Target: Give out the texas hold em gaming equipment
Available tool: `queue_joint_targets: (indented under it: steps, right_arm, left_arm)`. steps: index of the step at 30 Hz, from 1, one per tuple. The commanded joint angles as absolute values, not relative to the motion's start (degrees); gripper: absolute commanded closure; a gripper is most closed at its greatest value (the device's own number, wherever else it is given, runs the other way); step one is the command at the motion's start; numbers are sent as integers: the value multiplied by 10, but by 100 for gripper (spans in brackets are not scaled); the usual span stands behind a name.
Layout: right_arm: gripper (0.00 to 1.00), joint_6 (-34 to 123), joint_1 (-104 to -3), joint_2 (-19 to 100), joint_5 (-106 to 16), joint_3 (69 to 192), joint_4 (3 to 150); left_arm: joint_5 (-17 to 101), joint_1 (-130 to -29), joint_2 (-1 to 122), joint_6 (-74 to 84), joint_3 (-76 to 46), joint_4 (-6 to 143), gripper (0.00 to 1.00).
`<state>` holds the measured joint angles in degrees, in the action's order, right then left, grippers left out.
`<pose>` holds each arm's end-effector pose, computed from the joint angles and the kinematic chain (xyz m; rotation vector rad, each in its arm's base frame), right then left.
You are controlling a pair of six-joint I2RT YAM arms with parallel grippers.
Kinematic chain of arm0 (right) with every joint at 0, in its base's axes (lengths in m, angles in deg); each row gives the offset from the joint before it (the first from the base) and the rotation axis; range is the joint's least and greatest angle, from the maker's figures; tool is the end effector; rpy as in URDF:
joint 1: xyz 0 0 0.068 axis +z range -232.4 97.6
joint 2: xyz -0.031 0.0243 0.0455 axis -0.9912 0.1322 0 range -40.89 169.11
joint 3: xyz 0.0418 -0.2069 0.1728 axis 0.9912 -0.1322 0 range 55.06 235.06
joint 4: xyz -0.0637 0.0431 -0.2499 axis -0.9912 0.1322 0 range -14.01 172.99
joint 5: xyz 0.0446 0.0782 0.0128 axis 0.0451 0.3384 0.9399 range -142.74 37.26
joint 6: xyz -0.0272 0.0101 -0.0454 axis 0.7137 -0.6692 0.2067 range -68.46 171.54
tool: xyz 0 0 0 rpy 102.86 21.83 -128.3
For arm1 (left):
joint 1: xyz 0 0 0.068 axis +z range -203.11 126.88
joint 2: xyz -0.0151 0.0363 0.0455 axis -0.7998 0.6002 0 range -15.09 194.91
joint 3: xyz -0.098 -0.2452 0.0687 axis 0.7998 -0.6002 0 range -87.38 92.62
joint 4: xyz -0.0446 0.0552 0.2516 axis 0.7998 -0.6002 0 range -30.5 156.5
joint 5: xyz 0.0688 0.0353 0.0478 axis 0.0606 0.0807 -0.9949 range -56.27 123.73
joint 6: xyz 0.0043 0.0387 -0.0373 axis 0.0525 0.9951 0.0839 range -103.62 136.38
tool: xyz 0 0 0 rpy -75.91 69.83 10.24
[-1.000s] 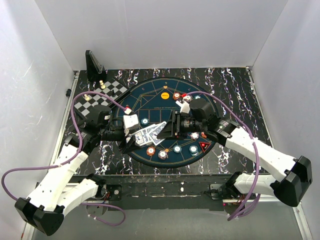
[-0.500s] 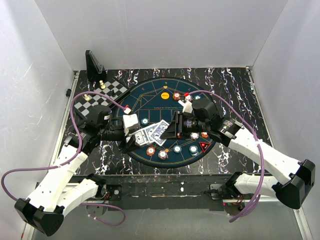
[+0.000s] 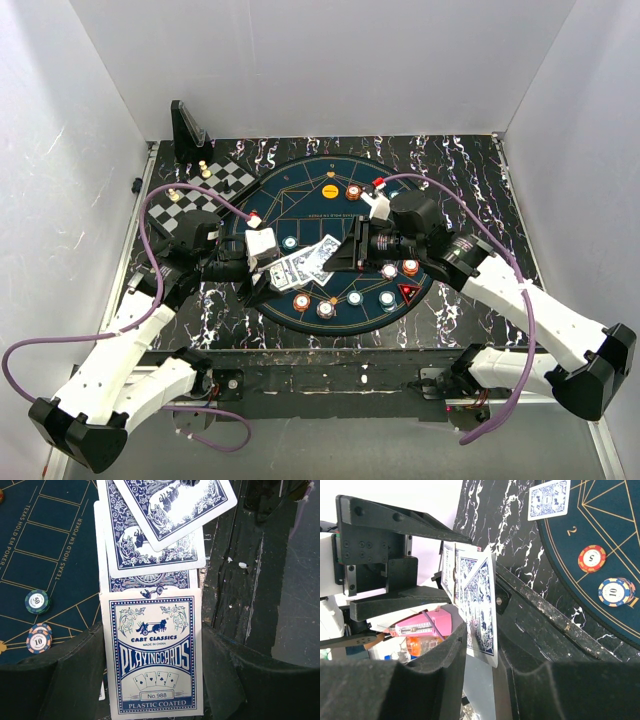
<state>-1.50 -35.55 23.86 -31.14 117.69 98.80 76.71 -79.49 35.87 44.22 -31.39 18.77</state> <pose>0.1624 0.1926 0.3580 -0.1550 2.3033 1.4004 0.1379 -0.0954 0.3320 1.3272 1.7685 -0.8457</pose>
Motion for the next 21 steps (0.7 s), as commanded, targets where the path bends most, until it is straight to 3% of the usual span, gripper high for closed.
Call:
queue_joint_targets:
  steps: [1,14,19,21]
  right_arm:
    - [67,-4,-359,240,-307,1216,982]
    - [68,18,-374,230,-331,1226,1017]
    - [75,12,-376,240,-326,1220,1012]
    - [61,6,-377,240,-319,1210,1008]
  left_arm:
    - [785,-797,346,437,-306,204,100]
    - [788,-797,343,435,-309,203,100]
    - [789,-797,342,433,-308,203,100]
    - [789,-797,342,433,-309,203,100]
